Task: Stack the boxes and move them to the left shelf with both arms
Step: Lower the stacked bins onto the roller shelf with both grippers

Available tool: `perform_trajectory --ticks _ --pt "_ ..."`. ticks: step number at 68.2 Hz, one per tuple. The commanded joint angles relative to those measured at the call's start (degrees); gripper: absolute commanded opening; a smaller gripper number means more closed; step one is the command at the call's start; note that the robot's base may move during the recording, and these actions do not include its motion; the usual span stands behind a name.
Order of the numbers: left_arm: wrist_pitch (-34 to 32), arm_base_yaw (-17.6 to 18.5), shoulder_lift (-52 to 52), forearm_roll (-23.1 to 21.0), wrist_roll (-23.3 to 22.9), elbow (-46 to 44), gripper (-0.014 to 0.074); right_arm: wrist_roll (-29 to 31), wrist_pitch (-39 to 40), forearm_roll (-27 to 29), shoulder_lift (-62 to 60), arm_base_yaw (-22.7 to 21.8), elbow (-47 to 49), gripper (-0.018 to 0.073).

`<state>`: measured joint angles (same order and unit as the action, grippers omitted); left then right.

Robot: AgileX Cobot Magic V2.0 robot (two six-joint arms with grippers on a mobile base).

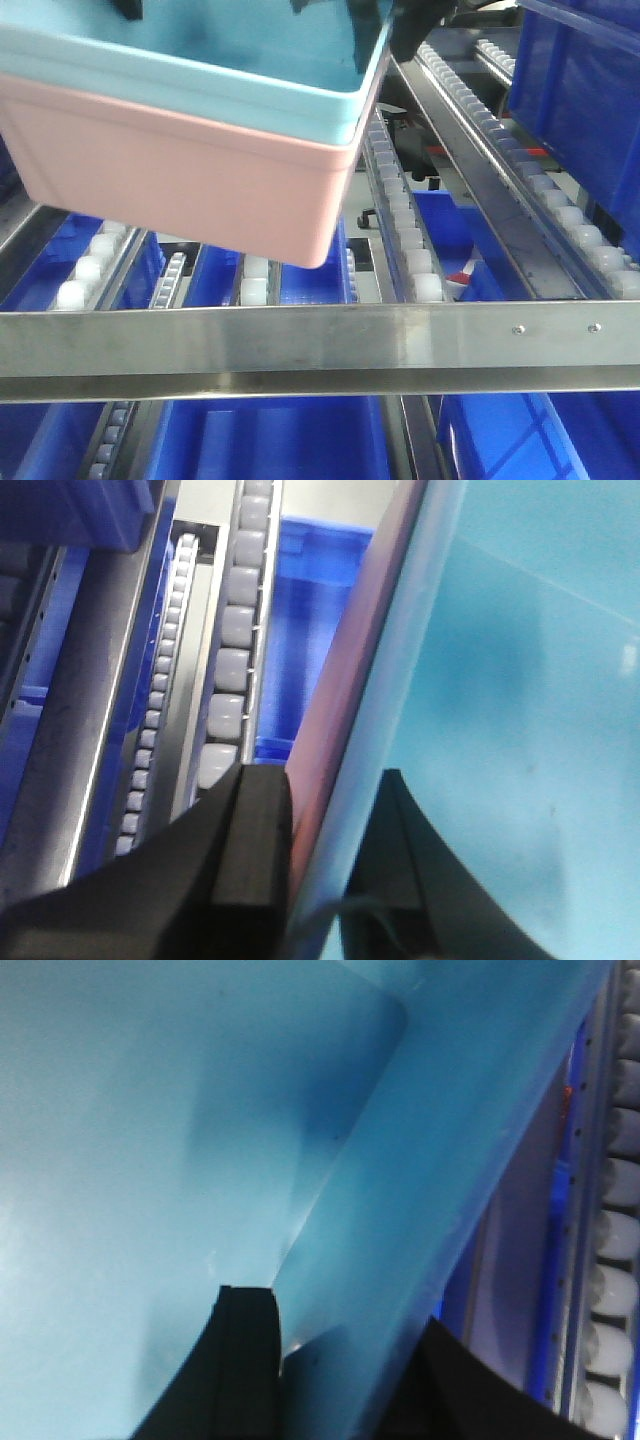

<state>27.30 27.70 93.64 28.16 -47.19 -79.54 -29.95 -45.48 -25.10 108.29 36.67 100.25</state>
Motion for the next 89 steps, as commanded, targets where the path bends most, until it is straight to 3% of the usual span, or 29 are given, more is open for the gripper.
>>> perform_trajectory --ticks 1,18,36,72,79,89 --pt "-16.5 2.58 -1.01 -1.46 0.6 -2.82 -0.0003 4.2 15.66 2.12 -0.6 1.7 6.22 0.0036" --pt "-18.38 2.58 2.93 -1.58 0.6 -2.82 -0.0003 6.65 16.36 2.08 5.47 0.47 12.57 0.0036" --pt "-21.93 1.92 6.61 -1.22 0.6 -2.82 -0.0003 6.65 17.32 2.08 7.63 -2.28 12.6 0.0036" --pt "-21.15 1.29 9.11 -1.22 0.6 -2.82 0.0006 6.65 15.4 1.89 7.88 -2.34 12.6 0.0042" --pt "-21.03 1.29 9.11 -1.08 0.6 -2.82 0.0089 6.65 14.6 1.89 7.88 -2.34 12.6 0.0132" --pt "-21.03 1.29 9.11 -0.98 0.6 -2.82 0.0308 6.65 13.43 1.89 7.88 -2.34 12.6 0.0373"
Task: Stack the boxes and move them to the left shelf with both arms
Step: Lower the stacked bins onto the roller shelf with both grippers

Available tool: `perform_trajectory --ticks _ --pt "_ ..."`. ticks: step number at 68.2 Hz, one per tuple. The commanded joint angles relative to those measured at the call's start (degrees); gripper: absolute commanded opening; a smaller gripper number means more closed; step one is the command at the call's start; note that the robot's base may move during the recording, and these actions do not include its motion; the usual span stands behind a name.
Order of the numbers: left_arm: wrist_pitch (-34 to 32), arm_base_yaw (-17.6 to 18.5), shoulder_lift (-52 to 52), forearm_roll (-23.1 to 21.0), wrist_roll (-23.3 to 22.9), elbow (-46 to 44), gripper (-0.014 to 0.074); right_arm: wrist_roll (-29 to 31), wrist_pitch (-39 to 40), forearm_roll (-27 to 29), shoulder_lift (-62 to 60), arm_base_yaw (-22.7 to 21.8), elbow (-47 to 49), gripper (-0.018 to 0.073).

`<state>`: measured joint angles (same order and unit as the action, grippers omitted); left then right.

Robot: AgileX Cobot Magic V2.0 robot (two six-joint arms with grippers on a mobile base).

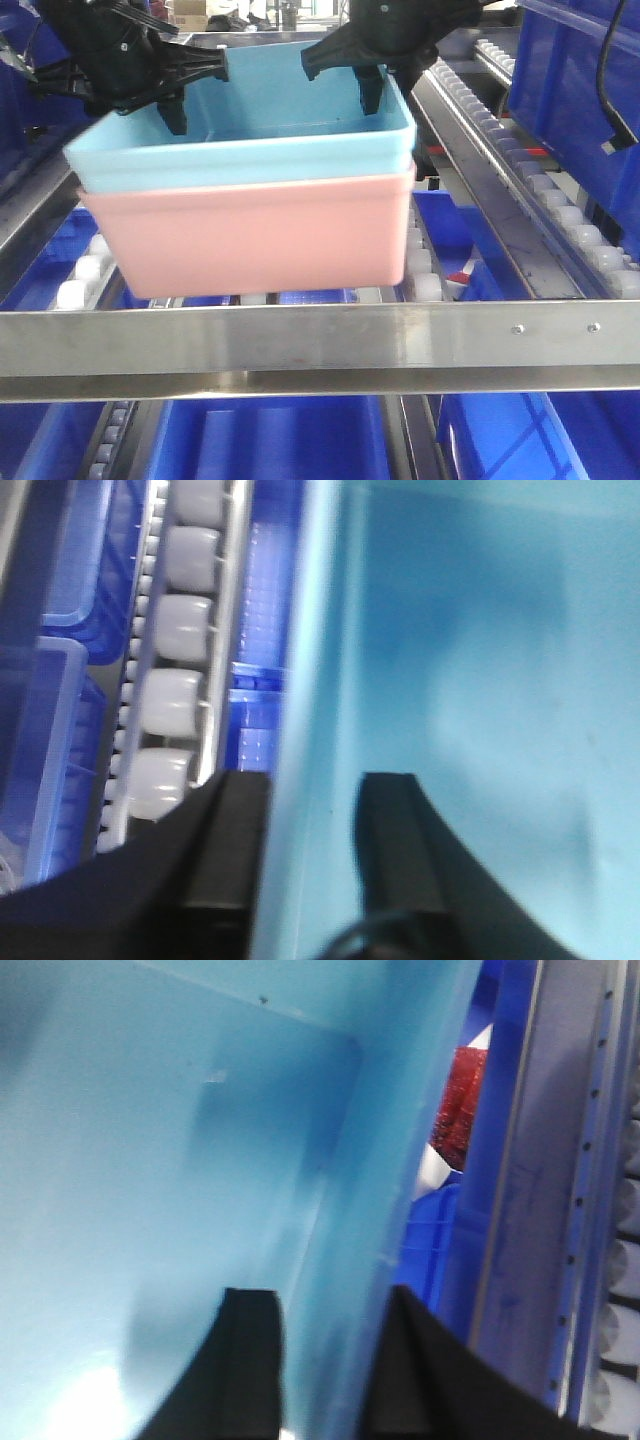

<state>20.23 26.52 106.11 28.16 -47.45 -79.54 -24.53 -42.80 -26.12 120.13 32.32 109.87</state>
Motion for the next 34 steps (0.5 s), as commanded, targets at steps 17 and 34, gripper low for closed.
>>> perform_trajectory --ticks 17,34 --pt "-12.89 2.47 -3.83 -0.72 0.86 -2.82 0.0538 1.23 7.64 2.91 -4.21 2.01 3.39 0.0531" --pt "-10.06 2.47 -6.39 2.07 0.86 -2.82 0.0537 1.18 5.21 2.91 -6.05 2.01 3.57 0.0531"
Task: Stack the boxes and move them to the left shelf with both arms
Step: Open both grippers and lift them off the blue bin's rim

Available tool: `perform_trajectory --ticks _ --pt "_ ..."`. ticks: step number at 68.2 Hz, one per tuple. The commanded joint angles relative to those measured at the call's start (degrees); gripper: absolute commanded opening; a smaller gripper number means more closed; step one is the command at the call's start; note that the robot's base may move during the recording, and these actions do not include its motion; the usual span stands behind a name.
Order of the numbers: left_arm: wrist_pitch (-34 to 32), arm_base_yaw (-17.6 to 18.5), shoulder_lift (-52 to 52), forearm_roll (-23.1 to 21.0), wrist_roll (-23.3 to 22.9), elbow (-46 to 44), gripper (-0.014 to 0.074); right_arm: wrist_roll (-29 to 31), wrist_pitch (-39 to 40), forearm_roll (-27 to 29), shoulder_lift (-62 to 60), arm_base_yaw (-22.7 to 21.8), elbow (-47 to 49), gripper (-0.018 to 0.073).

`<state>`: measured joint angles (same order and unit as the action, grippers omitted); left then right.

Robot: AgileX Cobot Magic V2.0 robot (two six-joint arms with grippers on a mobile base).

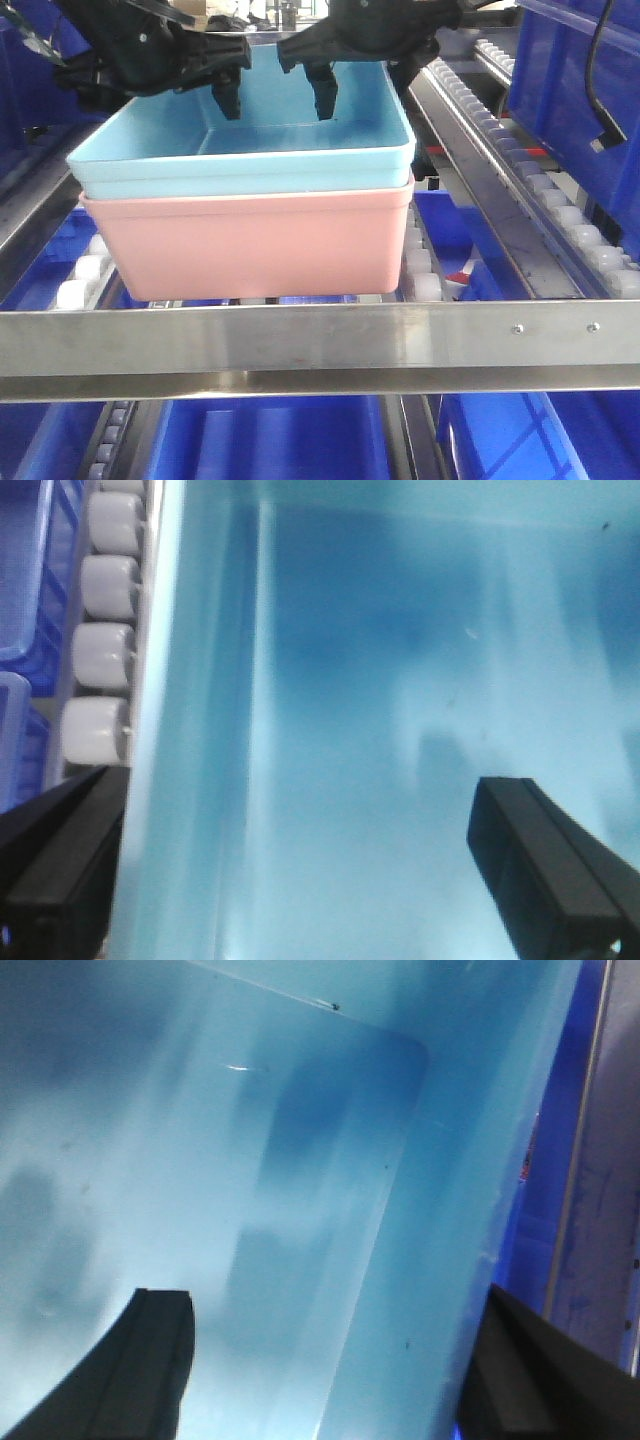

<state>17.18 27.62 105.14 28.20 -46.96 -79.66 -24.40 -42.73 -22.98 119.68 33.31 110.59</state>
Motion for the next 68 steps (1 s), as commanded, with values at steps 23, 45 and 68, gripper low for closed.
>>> perform_trajectory --ticks 23,45,68 --pt "-2.21 1.37 -9.42 4.21 0.37 -2.79 0.0535 1.05 1.4 -0.22 -8.75 1.03 2.85 0.0531" --pt "2.87 1.37 -10.19 6.41 0.37 -2.79 0.0535 1.05 -2.91 -2.04 -9.53 1.03 2.85 0.0531" --pt "11.25 1.37 -16.19 7.28 0.37 -2.79 0.0479 1.05 -4.0 -2.04 -14.62 1.03 2.91 0.0341"
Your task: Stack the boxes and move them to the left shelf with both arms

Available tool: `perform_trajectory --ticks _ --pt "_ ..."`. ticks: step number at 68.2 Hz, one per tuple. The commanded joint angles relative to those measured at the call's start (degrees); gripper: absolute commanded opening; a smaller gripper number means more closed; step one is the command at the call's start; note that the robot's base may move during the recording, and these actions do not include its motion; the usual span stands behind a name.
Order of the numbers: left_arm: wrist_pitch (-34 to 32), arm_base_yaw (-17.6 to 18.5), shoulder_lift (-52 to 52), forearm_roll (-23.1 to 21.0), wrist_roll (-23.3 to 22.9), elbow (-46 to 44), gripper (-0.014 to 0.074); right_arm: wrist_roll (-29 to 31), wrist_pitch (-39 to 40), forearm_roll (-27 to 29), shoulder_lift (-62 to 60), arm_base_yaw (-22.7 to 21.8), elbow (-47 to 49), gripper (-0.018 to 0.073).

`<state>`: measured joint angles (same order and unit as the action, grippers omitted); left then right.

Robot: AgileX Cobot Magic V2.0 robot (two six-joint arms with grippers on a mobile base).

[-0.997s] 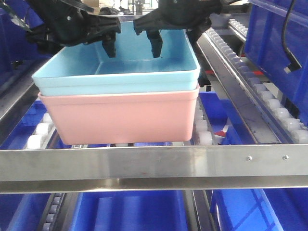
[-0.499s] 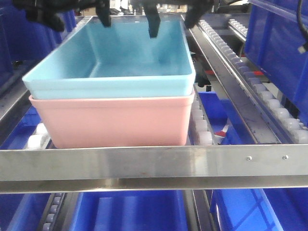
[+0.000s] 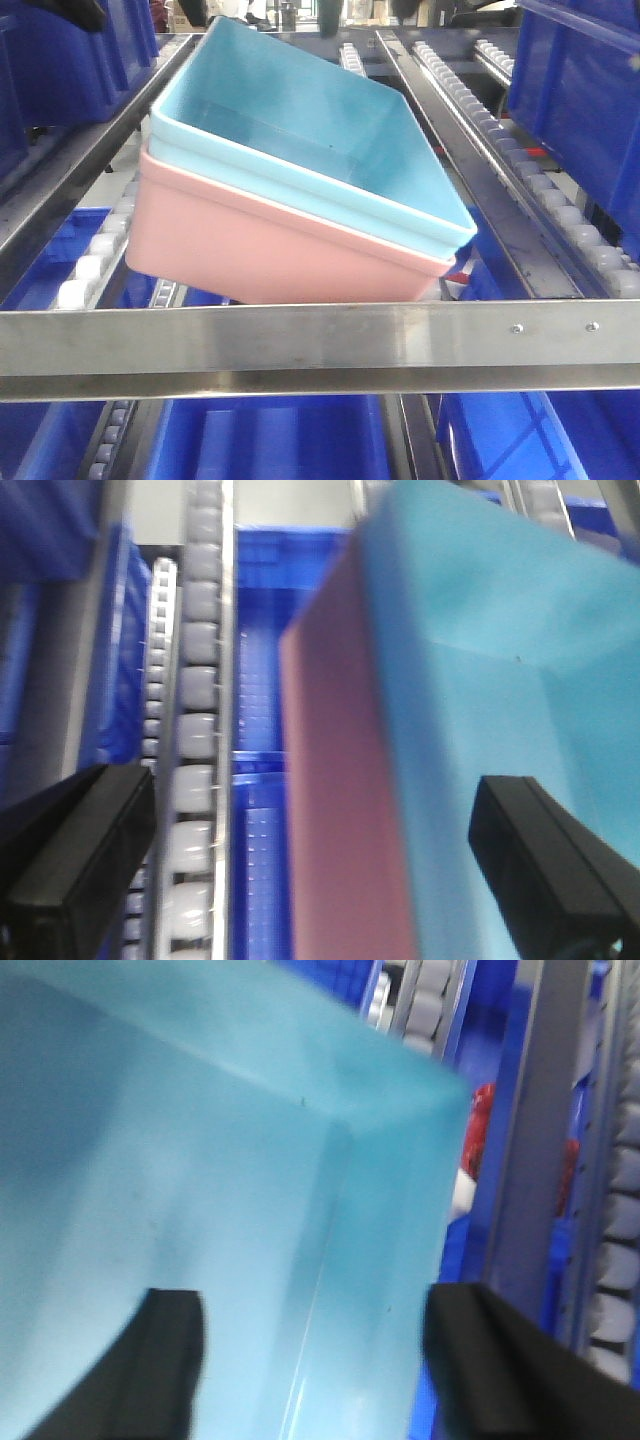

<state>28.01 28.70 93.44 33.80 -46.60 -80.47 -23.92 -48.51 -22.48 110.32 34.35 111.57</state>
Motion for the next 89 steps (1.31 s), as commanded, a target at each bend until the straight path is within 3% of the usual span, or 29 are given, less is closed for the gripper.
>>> perform_trajectory --ticks 1,8,11,20,28,40,66,89 --pt "1.04 0.29 -4.73 1.68 0.0 -1.98 0.0466 0.57 1.65 -2.55 -5.44 -0.02 1.93 0.0316" --pt "5.13 0.29 -6.54 1.68 0.28 -1.98 0.0334 0.57 1.12 -2.44 -7.18 -0.02 1.93 0.0114" --pt "6.82 0.52 -7.5 1.68 1.46 -1.98 0.0238 0.57 0.44 -2.44 -7.88 0.1 1.93 0.003" --pt "10.93 1.36 -10.26 1.47 5.52 -1.98 -0.0024 0.52 -1.88 -1.53 -10.23 0.24 1.24 0.0036" --pt "14.88 2.71 -12.98 -0.07 10.01 -1.53 0.0002 0.52 -0.87 -1.53 -12.97 0.75 -3.29 0.0036" --pt "14.58 5.52 -18.32 -2.76 14.57 4.07 0.0 0.52 6.04 -1.53 -19.37 2.16 -15.72 0.0036" --pt "1.21 10.4 -36.51 -6.32 14.73 24.51 0.0 0.52 23.06 -1.53 -37.03 2.48 -42.77 0.0036" --pt "-1.14 17.52 -54.81 -5.42 17.7 36.5 0.0 0.52 34.61 -1.53 -57.73 2.48 -62.9 0.0036"
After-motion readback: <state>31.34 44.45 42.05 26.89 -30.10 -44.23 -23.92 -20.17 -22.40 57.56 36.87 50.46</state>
